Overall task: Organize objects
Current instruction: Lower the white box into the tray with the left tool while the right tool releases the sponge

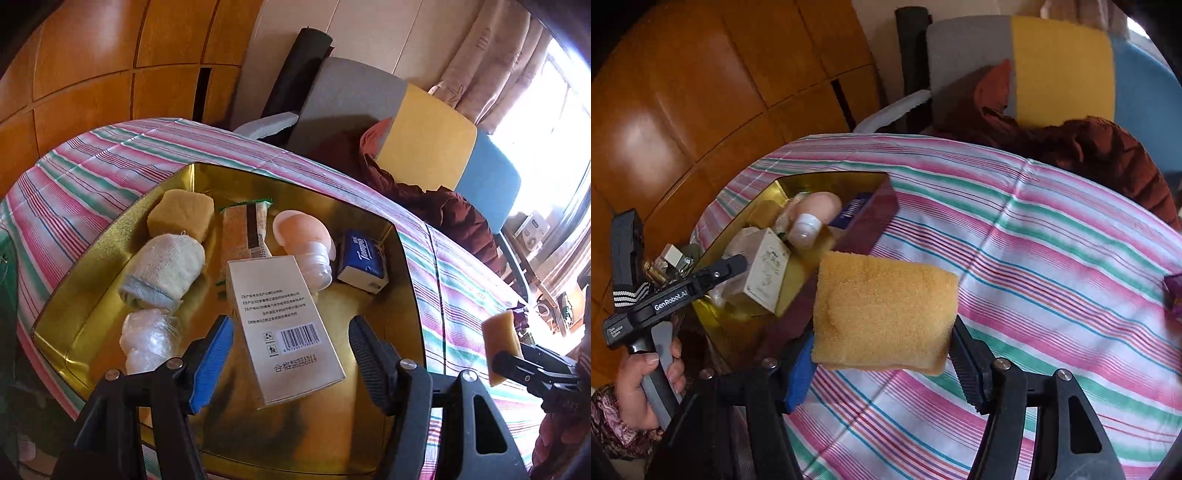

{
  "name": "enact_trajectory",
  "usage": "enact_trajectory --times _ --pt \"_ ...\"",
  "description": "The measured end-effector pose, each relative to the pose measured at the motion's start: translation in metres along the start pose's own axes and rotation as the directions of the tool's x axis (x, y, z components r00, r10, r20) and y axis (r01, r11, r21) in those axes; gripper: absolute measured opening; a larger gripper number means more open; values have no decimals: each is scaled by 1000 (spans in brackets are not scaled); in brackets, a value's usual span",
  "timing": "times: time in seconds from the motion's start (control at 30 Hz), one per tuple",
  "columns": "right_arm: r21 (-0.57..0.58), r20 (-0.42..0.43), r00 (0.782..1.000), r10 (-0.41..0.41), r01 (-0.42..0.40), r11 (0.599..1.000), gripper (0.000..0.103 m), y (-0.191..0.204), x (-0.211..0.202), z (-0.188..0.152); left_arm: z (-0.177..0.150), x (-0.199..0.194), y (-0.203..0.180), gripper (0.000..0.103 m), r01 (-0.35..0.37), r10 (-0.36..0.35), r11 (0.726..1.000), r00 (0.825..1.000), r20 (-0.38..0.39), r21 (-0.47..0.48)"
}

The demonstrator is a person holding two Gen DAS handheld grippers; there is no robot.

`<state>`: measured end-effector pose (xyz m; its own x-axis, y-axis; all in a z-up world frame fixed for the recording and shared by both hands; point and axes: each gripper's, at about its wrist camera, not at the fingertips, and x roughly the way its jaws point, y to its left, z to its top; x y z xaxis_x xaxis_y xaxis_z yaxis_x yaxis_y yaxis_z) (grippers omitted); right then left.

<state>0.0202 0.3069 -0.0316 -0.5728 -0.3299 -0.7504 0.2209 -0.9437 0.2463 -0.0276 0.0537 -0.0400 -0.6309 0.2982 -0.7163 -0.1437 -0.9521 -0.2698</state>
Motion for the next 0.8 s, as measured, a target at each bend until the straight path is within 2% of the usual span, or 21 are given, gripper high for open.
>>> enact_trajectory --times 0.17,0.27,0.57,0.8 --pt "-104 3 1000 -1 1 995 66 54 18 23 7 -10 7 66 -63 64 998 997 45 -7" --pt "-127 -21 999 -32 29 992 66 72 37 34 11 -16 12 66 -67 68 997 996 64 -27" --pt "-196 -75 991 -114 97 976 66 93 83 48 17 -23 16 66 -120 121 992 990 73 -25" --pt "-270 -60 982 -182 159 950 68 105 99 54 17 -21 16 66 -147 147 989 987 60 -15"
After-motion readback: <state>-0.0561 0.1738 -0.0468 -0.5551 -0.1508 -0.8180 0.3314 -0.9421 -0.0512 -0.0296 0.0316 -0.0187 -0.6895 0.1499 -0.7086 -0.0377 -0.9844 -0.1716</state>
